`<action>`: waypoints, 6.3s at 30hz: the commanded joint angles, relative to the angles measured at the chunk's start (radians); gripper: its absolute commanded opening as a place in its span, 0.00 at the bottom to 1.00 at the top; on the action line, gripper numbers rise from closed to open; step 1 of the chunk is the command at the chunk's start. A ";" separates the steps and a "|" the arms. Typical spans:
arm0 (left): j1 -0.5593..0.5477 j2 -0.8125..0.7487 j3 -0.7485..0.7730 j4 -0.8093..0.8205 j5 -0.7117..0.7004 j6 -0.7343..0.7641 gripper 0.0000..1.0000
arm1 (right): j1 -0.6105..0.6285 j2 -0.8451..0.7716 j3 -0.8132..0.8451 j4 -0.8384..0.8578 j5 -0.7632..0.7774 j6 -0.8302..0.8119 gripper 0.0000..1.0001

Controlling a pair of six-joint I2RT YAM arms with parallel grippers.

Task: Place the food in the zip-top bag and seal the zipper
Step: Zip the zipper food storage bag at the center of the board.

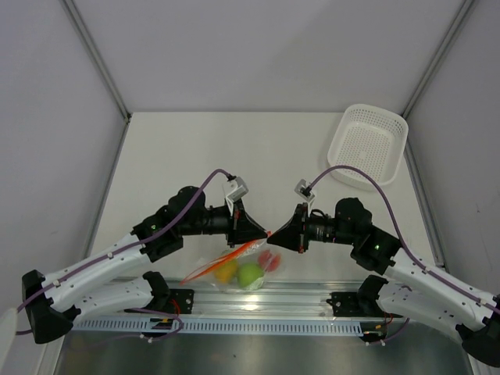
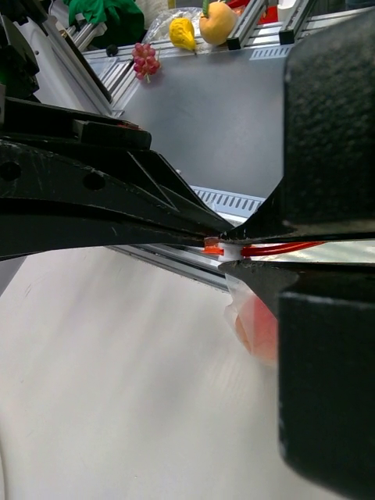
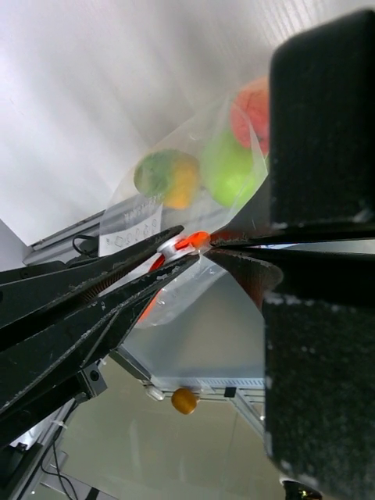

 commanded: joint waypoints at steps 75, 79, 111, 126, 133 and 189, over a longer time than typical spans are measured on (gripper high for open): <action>0.005 -0.087 -0.012 -0.129 0.032 -0.016 0.01 | -0.073 0.206 0.218 -0.192 -0.379 -0.264 0.29; 0.005 -0.086 -0.014 -0.117 0.046 -0.022 0.01 | -0.057 0.263 0.243 -0.202 -0.389 -0.281 0.33; 0.005 -0.116 -0.037 -0.149 0.021 -0.020 0.01 | 0.032 0.232 0.128 0.027 -0.019 -0.131 0.00; 0.005 -0.112 -0.035 -0.178 0.006 -0.016 0.01 | 0.030 0.074 -0.004 0.093 0.180 -0.004 0.00; 0.005 -0.109 -0.026 -0.180 0.003 -0.017 0.00 | 0.021 0.069 0.007 0.058 0.022 -0.074 0.00; 0.005 -0.368 -0.066 -0.431 -0.199 -0.108 0.03 | -0.010 0.019 0.117 -0.288 0.172 -0.307 0.00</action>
